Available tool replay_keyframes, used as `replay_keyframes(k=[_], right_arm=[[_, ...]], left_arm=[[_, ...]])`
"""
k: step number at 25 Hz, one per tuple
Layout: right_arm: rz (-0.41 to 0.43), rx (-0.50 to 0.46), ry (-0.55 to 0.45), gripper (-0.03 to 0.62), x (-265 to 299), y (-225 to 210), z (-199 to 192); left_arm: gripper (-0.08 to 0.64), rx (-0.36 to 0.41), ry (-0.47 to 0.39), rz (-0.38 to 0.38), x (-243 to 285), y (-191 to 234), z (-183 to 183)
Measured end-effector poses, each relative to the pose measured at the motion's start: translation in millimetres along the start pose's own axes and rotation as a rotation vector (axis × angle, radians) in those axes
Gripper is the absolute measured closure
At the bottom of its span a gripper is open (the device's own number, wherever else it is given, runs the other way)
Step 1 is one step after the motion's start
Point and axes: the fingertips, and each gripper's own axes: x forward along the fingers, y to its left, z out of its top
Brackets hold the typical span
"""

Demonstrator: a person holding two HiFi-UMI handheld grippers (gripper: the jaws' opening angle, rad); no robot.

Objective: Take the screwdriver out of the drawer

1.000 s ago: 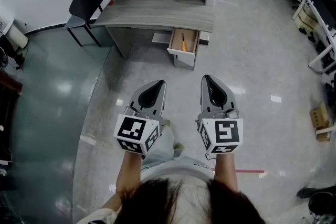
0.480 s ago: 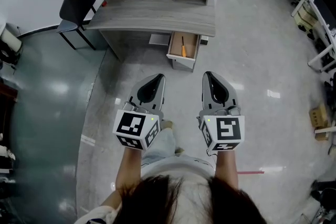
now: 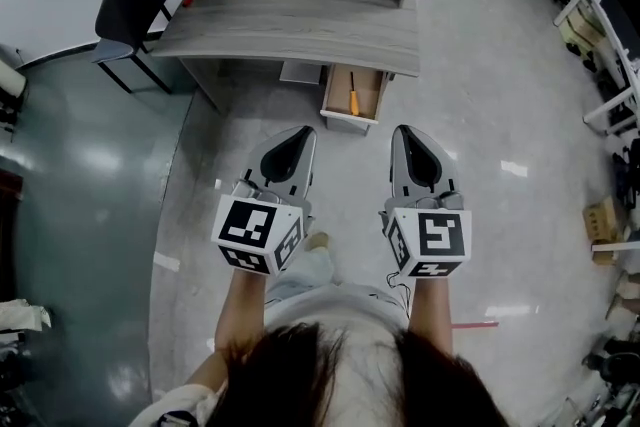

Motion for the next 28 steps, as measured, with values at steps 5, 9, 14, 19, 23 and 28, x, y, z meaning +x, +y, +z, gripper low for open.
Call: replay_keyframes(k=[5, 9, 14, 19, 23, 28], right_arm=[[0.000, -0.031, -0.002, 0.565, 39.6, 8.5, 3.3], [-0.019, -0.037, 0.017, 0.565, 66.8, 12.2, -0.9], [-0.041, -0.044, 0.058, 0.565, 89.6, 6.7, -14.4], [-0.053, -0.022, 0.091, 0.565, 112.5, -7.8, -31.2], [-0.043, -0.016, 0.111, 0.565, 138.3, -19.6, -45.6], [-0.029, -0.040, 0.165, 0.565, 172.0, -33.9, -66.8]], left_arm=[[0.543, -0.002, 0.002, -0.026, 26.3, 30.4, 3.9], [0.543, -0.016, 0.011, -0.045, 44.2, 53.3, 1.9], [0.543, -0.038, 0.038, -0.057, 63.1, 70.0, -9.8], [0.543, -0.063, 0.057, -0.067, 87.3, 80.0, -19.9], [0.543, -0.064, 0.063, -0.052, 112.1, 90.1, -22.7], [0.542, -0.071, 0.090, -0.044, 149.3, 100.4, -30.1]])
